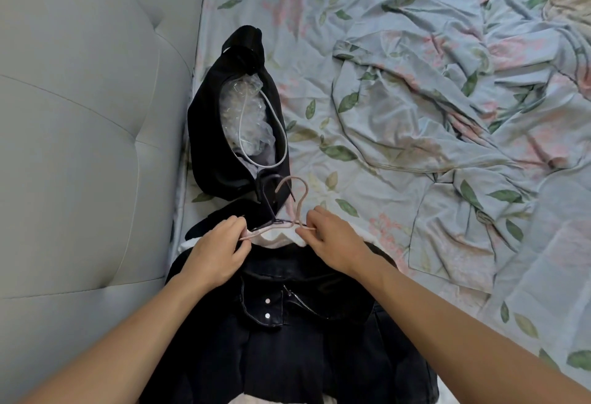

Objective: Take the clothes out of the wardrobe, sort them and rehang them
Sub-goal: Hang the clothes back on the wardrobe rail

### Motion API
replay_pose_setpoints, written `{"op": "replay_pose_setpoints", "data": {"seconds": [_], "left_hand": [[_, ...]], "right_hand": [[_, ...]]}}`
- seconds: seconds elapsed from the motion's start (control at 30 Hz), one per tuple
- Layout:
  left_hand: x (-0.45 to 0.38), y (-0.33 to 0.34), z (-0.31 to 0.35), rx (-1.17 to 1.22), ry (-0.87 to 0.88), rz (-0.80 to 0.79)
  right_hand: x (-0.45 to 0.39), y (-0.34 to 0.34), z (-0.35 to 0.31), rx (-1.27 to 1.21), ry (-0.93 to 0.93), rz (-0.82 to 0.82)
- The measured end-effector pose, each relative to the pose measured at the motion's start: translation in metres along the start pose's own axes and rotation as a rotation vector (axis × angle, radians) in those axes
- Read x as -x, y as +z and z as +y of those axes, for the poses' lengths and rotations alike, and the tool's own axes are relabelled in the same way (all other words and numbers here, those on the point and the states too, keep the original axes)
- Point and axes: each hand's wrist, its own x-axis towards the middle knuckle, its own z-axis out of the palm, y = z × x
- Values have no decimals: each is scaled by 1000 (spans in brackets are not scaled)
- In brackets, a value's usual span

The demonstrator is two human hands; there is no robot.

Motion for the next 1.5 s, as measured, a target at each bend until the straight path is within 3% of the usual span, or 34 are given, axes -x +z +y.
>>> {"op": "replay_pose_setpoints", "data": {"seconds": [0.23,0.5,0.67,0.93,1.1,1.27,1.5], "left_hand": [[39,-49,57,51,76,-144],[144,-166,174,49,251,-226],[210,-228,251,-38,424,-243],[283,-302,405,-295,898,-363],[349,-292,494,-388,1140,-390],[424,-239,551,-385,1315,-379],[525,-148,588,-496,1534,-446]], "right_hand": [[71,-45,-57,-129,117,-17],[237,-145,-178,-124,246,211],[348,-179,-249,-167,325,485],[504,-214,-327,-139,471,968],[605,-196,-348,-88,553,1225],[706,-143,-362,105,803,1334],[817,-54,-380,-31,1082,1458]]}}
